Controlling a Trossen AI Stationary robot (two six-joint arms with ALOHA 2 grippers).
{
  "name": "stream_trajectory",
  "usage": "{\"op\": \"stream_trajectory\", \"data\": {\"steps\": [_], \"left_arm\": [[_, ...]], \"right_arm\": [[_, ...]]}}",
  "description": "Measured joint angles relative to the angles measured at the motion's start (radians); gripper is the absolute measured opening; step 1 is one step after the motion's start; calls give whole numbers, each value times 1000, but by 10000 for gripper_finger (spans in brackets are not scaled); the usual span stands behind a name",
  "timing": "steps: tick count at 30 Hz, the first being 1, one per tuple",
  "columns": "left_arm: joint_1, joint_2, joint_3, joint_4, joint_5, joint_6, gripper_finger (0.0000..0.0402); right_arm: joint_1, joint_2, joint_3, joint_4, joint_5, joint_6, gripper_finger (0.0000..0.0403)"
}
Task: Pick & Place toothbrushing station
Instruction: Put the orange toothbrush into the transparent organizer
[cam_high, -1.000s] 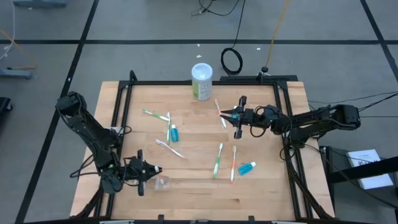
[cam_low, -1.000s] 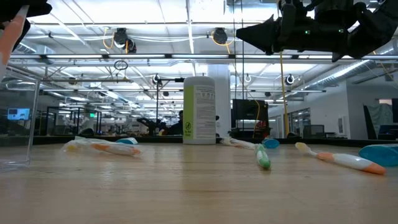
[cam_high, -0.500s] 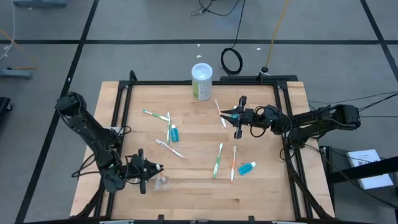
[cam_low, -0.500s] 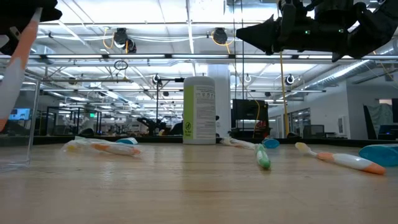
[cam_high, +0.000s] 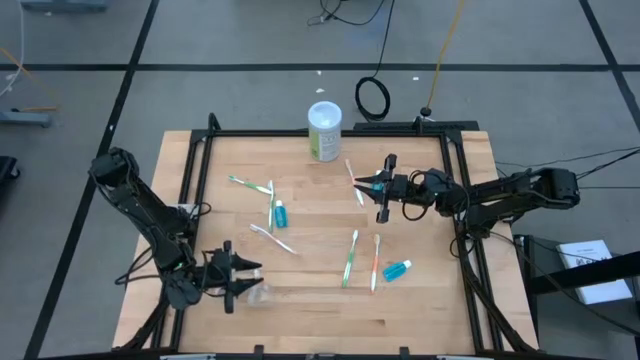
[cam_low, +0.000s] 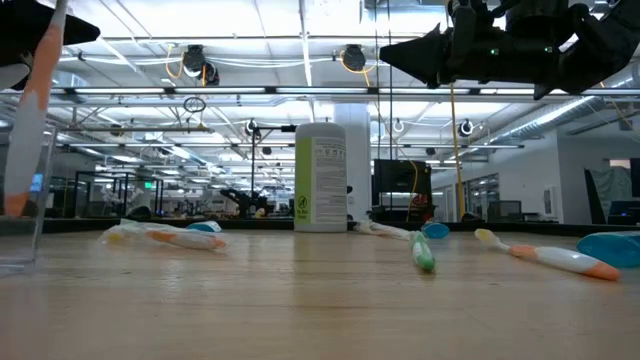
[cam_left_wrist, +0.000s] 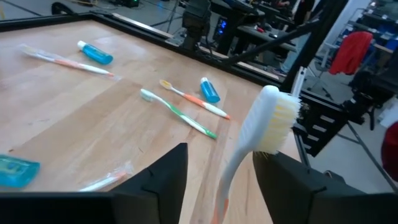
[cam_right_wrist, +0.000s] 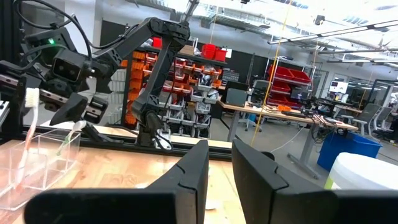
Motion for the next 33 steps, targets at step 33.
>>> {"op": "stream_trajectory", "data": {"steps": [33], "left_arm": [[-70, -10, 0, 120, 89, 169, 189]], "right_arm": [[0, 0, 0, 0, 0, 1, 61]]}}
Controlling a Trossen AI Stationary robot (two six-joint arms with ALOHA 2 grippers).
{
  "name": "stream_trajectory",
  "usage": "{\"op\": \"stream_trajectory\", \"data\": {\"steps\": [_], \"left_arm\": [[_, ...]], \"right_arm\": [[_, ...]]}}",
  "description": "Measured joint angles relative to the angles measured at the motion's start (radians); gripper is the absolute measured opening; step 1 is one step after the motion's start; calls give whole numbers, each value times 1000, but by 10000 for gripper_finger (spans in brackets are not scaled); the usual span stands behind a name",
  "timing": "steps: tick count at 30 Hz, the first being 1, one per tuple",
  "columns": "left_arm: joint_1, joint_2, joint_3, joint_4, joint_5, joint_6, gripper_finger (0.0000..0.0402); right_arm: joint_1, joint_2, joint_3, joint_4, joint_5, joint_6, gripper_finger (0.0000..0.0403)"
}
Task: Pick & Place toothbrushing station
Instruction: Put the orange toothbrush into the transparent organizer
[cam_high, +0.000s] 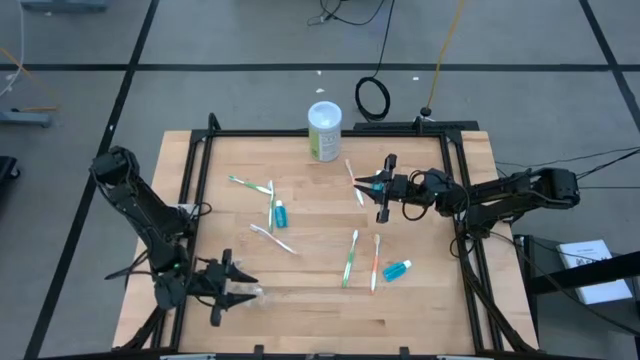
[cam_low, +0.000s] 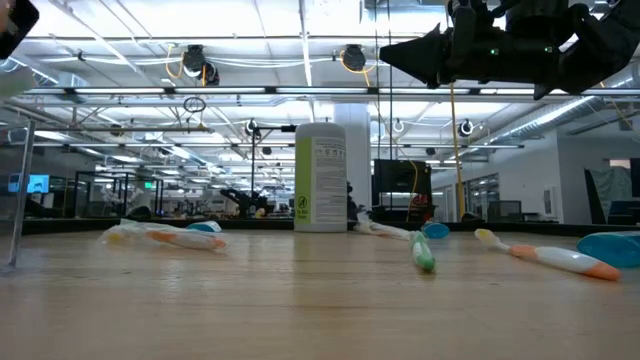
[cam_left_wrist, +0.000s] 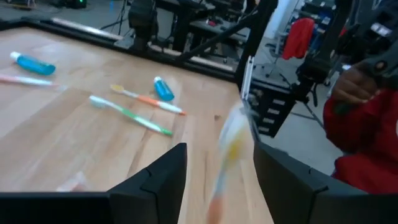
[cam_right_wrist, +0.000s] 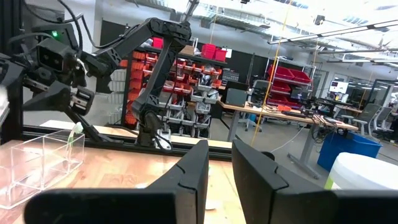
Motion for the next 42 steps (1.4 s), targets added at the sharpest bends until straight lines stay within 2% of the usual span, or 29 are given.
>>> {"op": "stream_trajectory", "data": {"steps": [8, 13, 17, 22, 26, 29, 32, 42], "left_arm": [[0, 0, 0, -25, -1, -32, 188], [3, 0, 0, -9, -55, -27, 189], [3, 1, 0, -4, -56, -14, 189], [3, 1, 0, 153, -116, 153, 188], [21, 1, 0, 358, -173, 377, 189], [39, -1, 0, 468, -193, 538, 189], [59, -12, 0, 485, -192, 634, 189], [137, -118, 0, 484, -232, 765, 189]], "right_arm": [[0, 0, 0, 0, 0, 3, 61], [0, 0, 0, 0, 0, 3, 61], [0, 0, 0, 0, -7, 15, 61], [21, 0, 14, -8, -144, 29, 61], [98, 7, 91, -111, -161, 39, 61], [166, 53, 168, -230, -161, 10, 61], [216, 139, 244, -294, -160, -6, 61], [344, 461, 478, -300, -159, 113, 61]]}}
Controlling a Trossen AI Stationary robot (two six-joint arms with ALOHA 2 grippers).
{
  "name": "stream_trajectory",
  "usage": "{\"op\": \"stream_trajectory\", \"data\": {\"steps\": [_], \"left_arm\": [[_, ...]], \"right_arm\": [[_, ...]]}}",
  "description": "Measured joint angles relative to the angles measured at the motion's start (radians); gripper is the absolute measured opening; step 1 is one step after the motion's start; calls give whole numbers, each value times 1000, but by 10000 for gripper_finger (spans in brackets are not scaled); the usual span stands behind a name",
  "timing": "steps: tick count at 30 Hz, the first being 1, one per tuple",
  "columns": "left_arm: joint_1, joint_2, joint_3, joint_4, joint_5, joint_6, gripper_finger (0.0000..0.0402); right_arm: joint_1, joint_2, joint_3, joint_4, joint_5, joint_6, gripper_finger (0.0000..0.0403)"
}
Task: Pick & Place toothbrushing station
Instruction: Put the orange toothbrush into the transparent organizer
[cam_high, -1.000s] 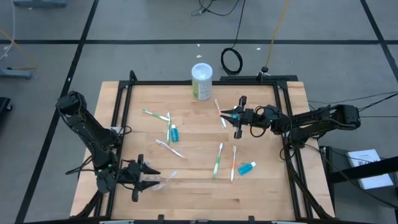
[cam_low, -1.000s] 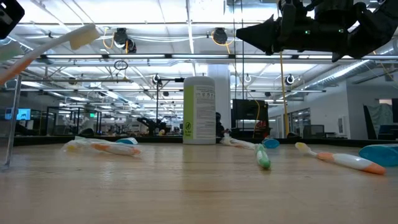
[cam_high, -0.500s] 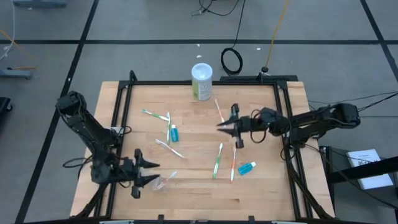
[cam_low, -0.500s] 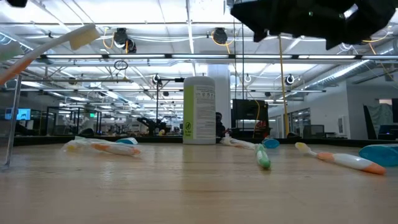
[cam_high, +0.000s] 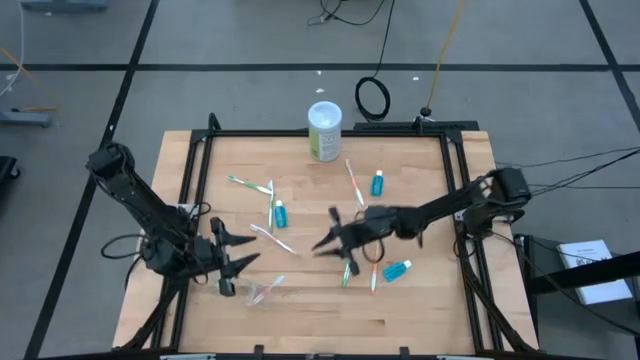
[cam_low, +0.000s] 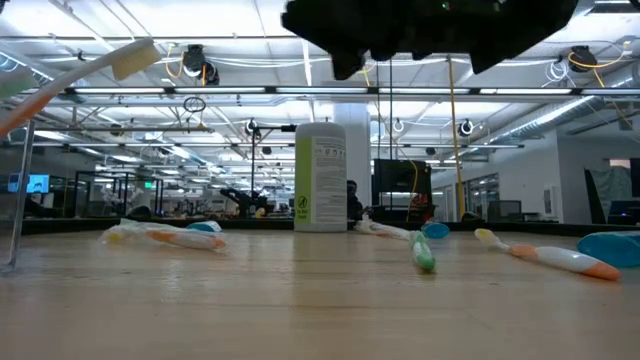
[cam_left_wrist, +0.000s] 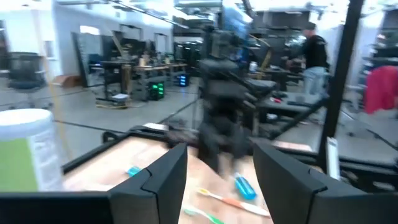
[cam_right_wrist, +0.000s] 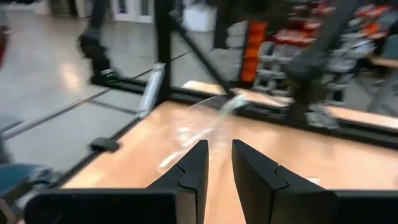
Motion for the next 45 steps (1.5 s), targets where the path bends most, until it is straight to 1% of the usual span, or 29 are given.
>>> {"op": "stream_trajectory", "data": {"steps": [3, 6, 10, 12, 14, 16, 19, 22, 25, 27, 29, 31, 32, 35, 39, 42, 45], "left_arm": [[12, -37, 0, -1, -51, 17, 189], [23, -58, 0, -7, -136, 33, 189], [34, -63, 0, -10, -258, 37, 189], [35, -57, 0, -39, -292, -26, 189], [35, -45, 0, -118, -277, -147, 189], [35, -38, 0, -197, -218, -234, 189], [35, -39, 0, -293, -117, -324, 189], [35, -40, 0, -323, -85, -384, 189], [35, -40, 0, -364, -59, -446, 189], [39, -39, 0, -396, -38, -480, 189], [42, -40, 0, -421, -27, -504, 189], [51, -39, 0, -431, -28, -516, 189], [57, -39, 0, -429, -30, -513, 189], [87, -39, 0, -422, -31, -476, 189], [164, -41, 0, -403, -61, -421, 188], [245, -41, 0, -386, -58, -378, 188], [326, -41, 0, -406, 10, -399, 189]], "right_arm": [[65, 78, 69, -3, 1, -1, 61], [127, 140, 152, -26, 2, -26, 61], [188, 220, 282, -142, 4, -62, 61], [207, 257, 329, -203, 5, -68, 61], [219, 276, 352, -243, 28, -71, 61], [224, 276, 352, -278, 84, -89, 61], [226, 246, 352, -367, 211, -95, 61], [225, 195, 344, -440, 305, -83, 61], [224, 131, 297, -542, 404, -60, 61], [223, 92, 254, -570, 473, -36, 61], [222, 30, 195, -606, 566, -4, 61], [221, -39, 130, -604, 624, 57, 61], [221, -76, 89, -613, 638, 90, 61], [213, -174, -23, -614, 635, 200, 61], [192, -282, -167, -607, 663, 394, 63], [204, -288, -248, -621, 656, 506, 75], [226, -266, -280, -649, 653, 630, 101]]}}
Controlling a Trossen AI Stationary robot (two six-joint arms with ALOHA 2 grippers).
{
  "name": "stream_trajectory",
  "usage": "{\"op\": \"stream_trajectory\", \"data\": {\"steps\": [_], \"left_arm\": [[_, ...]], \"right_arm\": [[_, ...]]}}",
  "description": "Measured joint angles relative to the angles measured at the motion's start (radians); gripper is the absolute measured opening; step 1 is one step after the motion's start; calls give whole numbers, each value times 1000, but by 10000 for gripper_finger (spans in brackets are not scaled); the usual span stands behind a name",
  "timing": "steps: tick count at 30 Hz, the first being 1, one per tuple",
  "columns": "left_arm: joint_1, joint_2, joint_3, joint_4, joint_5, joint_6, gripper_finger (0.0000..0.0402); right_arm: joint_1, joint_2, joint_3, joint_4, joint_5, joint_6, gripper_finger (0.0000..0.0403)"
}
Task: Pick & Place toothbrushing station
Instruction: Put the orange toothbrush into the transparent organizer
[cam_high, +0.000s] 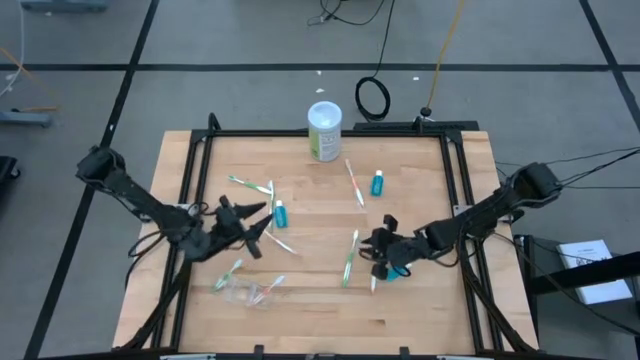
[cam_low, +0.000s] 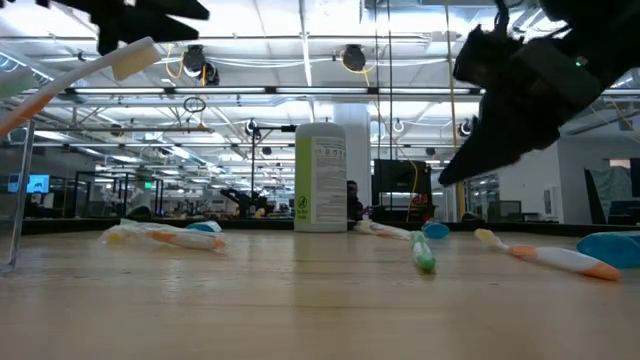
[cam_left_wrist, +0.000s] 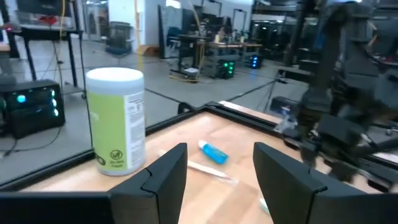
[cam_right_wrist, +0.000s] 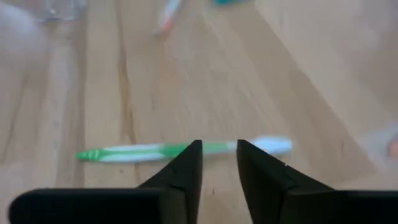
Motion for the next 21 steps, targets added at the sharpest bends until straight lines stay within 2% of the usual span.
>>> {"op": "stream_trajectory", "data": {"steps": [3, 6, 10, 12, 17, 21], "left_arm": [[62, 0, 0, -70, 144, -98, 189], [110, 0, 0, -149, 274, -194, 189], [159, 0, 0, -170, 301, -206, 188], [181, 0, 0, -170, 301, -201, 189], [199, 0, 0, -190, 354, -237, 188], [201, 0, 0, -208, 403, -258, 188]], "right_arm": [[8, 10, 0, -44, -26, 101, 130], [9, 3, 0, -38, -126, 179, 150], [9, 0, 0, -29, -306, 304, 156], [10, 0, 0, -62, -336, 369, 155], [3, 1, 0, -222, -228, 473, 147], [-21, 21, 0, -262, -154, 494, 147]]}}
